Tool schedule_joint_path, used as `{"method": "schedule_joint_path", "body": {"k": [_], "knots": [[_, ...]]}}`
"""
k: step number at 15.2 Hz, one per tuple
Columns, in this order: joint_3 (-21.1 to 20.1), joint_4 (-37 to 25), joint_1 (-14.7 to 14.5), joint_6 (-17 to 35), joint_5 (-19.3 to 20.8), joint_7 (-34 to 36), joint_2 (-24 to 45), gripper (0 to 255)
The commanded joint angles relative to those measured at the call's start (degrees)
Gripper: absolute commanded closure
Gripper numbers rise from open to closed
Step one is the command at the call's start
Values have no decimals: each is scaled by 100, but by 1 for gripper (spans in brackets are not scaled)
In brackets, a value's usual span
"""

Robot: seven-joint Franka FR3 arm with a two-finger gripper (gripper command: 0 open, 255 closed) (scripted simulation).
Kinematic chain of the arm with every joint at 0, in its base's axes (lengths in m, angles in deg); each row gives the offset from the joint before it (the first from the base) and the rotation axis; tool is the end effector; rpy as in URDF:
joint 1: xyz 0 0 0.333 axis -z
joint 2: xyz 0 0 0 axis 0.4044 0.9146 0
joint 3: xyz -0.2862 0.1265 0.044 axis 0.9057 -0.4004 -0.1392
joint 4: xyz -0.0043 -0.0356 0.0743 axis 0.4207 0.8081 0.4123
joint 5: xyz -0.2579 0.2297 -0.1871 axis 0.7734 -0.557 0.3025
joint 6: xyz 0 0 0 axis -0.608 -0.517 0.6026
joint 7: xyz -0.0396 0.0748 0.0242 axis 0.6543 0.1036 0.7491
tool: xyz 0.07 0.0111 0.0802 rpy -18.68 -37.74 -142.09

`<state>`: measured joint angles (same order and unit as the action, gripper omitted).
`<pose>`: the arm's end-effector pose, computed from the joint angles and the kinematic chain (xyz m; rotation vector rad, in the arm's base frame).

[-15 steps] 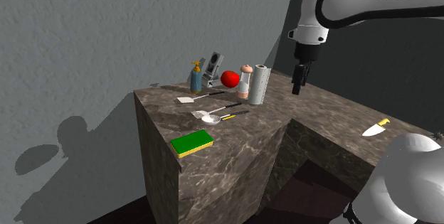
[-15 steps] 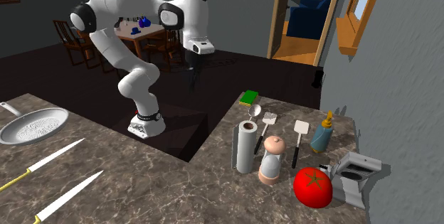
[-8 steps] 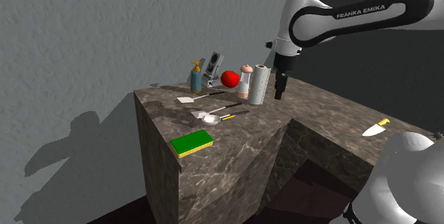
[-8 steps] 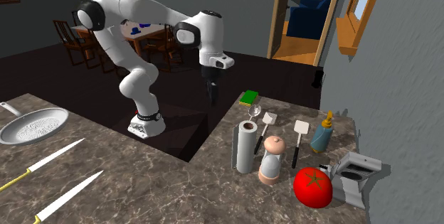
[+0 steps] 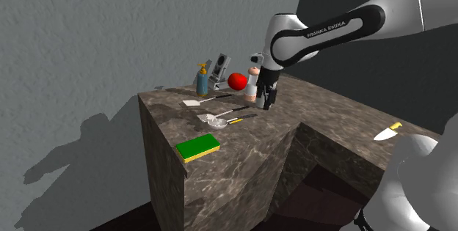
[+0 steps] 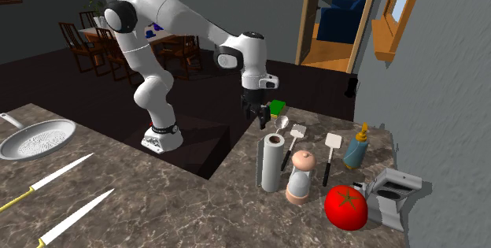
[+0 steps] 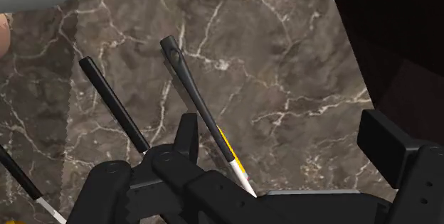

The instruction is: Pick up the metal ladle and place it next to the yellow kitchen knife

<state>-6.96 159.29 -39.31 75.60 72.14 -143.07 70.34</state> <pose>0.4872 -0.0273 0.4363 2.6999 1.4665 0.0426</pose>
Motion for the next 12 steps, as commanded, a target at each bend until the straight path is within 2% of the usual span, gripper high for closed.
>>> {"method": "schedule_joint_path", "body": {"k": [1,8,12], "knots": [[45,-128,-141,300,-170,-619,345,0],[-76,-592,-463,1117,-900,-2617,1452,0],[-93,-517,-445,1397,-998,-2685,1669,0]]}}
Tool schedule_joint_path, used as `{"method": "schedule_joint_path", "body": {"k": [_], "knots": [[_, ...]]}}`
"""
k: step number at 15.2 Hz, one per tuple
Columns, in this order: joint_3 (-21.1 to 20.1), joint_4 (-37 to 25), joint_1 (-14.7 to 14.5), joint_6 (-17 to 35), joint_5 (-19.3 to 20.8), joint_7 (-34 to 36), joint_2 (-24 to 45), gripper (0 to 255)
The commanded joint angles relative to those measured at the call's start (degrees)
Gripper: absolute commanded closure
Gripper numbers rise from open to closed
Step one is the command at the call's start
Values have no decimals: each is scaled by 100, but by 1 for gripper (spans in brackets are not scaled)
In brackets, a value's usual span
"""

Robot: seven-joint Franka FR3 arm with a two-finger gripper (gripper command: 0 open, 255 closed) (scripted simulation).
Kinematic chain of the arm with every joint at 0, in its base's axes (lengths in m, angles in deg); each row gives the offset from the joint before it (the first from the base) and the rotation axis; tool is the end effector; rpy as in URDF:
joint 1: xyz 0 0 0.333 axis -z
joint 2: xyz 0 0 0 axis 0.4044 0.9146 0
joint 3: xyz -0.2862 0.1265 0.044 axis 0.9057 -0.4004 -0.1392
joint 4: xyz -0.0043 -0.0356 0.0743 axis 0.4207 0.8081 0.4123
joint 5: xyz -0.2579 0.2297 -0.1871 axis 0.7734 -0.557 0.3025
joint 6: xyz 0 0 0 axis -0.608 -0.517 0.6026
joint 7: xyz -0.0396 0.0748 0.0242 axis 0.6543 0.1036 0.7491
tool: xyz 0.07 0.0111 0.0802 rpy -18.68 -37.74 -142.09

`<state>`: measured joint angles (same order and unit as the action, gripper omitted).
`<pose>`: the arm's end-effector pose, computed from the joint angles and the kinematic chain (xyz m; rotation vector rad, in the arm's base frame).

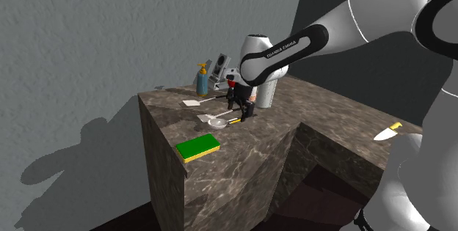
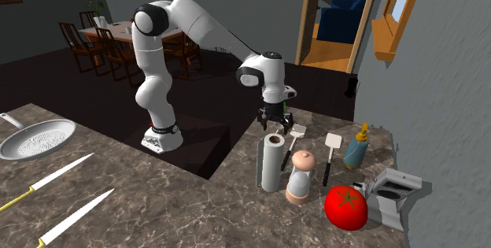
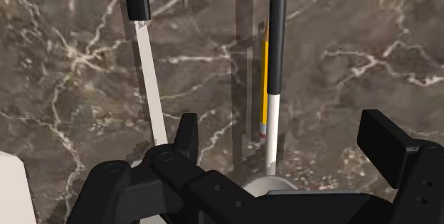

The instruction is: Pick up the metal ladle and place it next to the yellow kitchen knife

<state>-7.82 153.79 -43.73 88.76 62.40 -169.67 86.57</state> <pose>0.5520 0.0314 0.3616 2.2976 2.0431 0.1397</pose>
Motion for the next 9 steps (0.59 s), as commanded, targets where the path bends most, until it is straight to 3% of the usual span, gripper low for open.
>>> {"method": "schedule_joint_path", "body": {"k": [1,9], "knots": [[-11,49,1,150,-51,-44,102,0],[-23,83,11,327,-124,-95,252,0]]}}
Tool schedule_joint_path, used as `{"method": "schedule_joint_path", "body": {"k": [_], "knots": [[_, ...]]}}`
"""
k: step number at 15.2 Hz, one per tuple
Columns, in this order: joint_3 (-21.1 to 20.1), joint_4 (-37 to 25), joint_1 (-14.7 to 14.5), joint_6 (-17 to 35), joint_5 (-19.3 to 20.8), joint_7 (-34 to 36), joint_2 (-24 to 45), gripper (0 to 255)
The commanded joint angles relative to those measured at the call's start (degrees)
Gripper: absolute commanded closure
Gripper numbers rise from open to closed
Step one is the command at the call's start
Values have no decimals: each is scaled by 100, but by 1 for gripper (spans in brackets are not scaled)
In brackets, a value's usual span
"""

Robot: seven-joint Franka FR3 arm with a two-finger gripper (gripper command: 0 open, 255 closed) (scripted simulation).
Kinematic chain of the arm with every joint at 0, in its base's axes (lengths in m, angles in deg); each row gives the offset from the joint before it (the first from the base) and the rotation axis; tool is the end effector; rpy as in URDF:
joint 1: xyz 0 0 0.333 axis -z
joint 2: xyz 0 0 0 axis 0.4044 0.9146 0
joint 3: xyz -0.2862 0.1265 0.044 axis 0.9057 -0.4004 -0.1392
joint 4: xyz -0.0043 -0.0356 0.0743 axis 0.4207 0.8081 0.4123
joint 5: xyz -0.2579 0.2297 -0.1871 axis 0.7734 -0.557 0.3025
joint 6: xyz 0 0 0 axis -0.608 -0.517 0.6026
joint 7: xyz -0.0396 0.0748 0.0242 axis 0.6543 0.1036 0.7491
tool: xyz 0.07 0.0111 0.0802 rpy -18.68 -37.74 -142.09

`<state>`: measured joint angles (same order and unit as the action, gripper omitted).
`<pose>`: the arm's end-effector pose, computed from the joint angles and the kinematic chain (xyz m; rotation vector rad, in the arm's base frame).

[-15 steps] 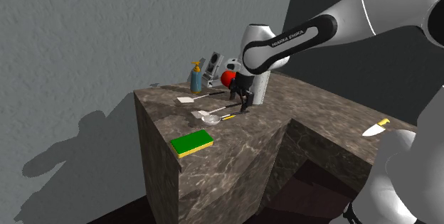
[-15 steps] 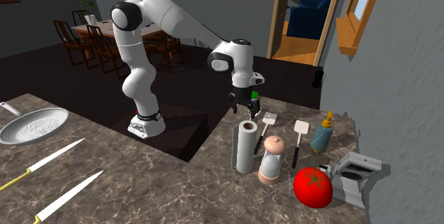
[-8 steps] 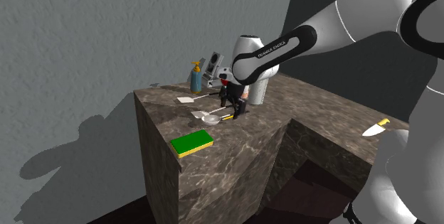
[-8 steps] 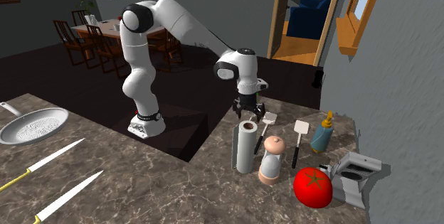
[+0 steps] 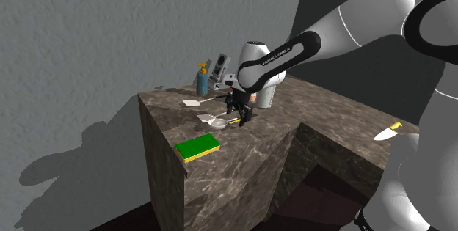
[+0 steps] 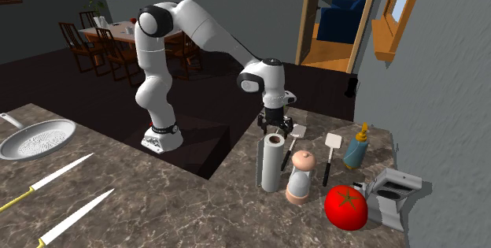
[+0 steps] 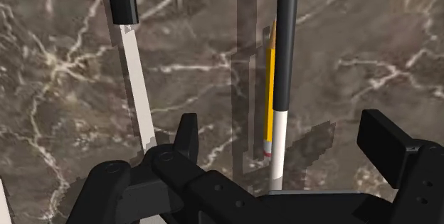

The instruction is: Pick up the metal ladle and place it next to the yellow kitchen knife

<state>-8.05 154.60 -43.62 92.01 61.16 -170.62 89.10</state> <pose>0.5541 0.0326 0.3374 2.2942 2.0466 0.1408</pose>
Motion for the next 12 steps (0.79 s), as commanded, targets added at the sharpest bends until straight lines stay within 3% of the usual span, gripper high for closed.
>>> {"method": "schedule_joint_path", "body": {"k": [1,2,3,12], "knots": [[0,2,0,2,0,0,0,0],[0,1,0,1,0,0,0,0],[0,1,0,1,0,0,0,255],[0,1,0,1,0,0,0,255]]}}
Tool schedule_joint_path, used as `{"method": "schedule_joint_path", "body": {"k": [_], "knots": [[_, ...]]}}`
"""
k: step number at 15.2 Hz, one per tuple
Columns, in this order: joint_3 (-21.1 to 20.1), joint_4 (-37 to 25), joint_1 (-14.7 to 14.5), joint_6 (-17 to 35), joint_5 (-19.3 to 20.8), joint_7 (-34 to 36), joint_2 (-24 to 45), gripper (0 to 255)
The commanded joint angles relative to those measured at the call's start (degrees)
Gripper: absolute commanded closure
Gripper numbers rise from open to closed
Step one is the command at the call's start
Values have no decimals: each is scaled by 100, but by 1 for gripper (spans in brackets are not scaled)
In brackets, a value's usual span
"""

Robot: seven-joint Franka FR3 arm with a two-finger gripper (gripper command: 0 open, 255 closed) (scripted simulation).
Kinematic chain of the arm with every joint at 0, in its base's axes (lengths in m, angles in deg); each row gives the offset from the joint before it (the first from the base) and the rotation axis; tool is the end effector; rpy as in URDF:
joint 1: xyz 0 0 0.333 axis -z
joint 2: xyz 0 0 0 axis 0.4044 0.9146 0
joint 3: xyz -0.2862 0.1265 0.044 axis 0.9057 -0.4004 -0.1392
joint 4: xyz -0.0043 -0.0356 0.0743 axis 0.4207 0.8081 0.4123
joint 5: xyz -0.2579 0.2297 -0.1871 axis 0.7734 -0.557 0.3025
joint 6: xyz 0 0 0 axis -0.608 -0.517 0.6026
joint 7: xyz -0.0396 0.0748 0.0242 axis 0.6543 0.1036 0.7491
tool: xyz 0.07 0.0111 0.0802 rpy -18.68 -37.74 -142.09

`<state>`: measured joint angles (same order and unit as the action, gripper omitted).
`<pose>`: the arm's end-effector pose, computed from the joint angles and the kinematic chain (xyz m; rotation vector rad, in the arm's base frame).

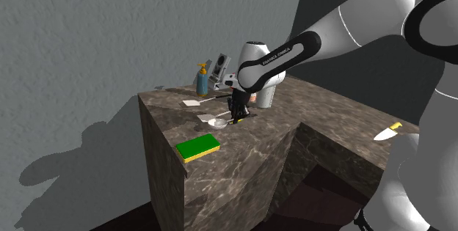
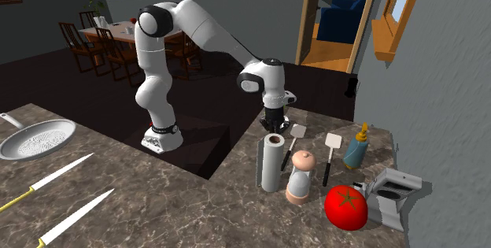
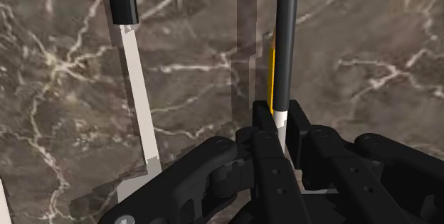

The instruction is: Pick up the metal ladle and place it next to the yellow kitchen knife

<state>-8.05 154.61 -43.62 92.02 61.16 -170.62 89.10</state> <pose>0.5540 0.0326 0.3374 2.2942 2.0466 0.1408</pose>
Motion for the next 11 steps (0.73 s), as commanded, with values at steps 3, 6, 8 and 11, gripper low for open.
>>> {"method": "schedule_joint_path", "body": {"k": [3,6,8,11], "knots": [[13,-76,-11,-215,73,52,-147,255],[22,-165,-19,-434,139,99,-283,255],[25,-230,-23,-581,178,127,-369,255],[27,-338,-29,-802,231,164,-489,255]]}}
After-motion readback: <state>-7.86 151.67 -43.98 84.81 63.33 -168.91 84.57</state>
